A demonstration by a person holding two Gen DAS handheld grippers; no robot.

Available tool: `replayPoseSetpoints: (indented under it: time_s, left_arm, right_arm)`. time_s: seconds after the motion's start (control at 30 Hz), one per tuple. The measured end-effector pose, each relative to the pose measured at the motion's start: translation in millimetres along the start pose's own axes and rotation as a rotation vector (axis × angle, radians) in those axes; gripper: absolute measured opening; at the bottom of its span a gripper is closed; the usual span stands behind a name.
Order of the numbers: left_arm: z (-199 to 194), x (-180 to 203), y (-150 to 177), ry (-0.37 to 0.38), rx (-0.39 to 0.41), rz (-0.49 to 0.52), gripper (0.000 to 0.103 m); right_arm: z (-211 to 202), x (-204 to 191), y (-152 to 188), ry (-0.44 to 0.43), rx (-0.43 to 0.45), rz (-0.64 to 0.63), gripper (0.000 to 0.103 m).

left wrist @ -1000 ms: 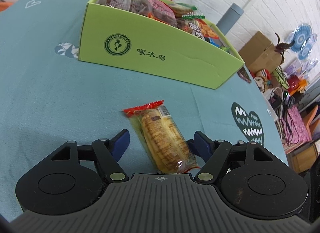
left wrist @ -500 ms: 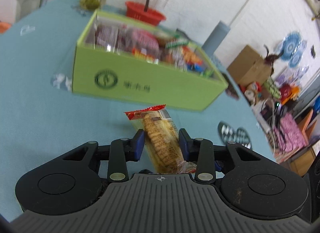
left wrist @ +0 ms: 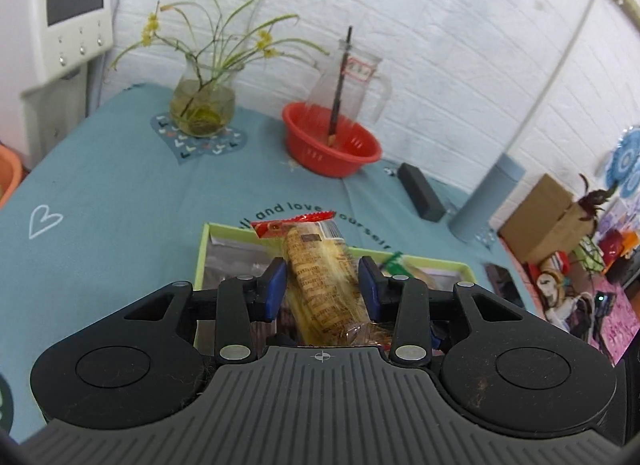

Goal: Organize snacks

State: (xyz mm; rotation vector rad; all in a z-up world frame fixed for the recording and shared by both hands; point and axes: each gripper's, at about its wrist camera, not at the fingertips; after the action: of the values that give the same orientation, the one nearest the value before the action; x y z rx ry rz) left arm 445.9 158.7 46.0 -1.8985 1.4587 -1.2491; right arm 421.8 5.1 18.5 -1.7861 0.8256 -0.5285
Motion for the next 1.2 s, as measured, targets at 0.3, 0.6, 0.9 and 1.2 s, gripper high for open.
replayPoseSetpoints:
  time_s: [0.3, 0.6, 0.9, 1.2]
  left_arm:
    - [28.2, -4.6, 10.0, 0.012, -0.013, 0.048, 0.03]
    - [31.5, -4.8, 12.9, 0.017, -0.019, 0.041, 0.039]
    - [-11.4, -0.2, 1.5, 0.021, 0.118, 0.04, 0.076]
    - [-94.7, 21.9, 14.6, -0.005, 0.288, 0.069, 0.082]
  right_arm:
    - [22.8, 13.9, 17.6, -0.012, -0.011, 0.029, 0.065]
    - [29.1, 12.8, 22.5, 0.006, -0.034, -0.004, 0.079]
    - [10.7, 24.3, 11.5, 0.022, 0.006, 0.035, 0.102]
    - [-14.6, 20.8, -1.0, 0.004, 0.054, 0.022, 0.103]
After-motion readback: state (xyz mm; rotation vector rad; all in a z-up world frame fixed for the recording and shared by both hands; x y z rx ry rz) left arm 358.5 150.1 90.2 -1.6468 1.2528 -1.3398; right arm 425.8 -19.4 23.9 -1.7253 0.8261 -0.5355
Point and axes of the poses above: each gripper's, at about its wrist camera, not at the fingertips, and z roughly the way its jaws point, x to its right, y to its underside, and after that the axes turned 7 degrees about x, right-handed
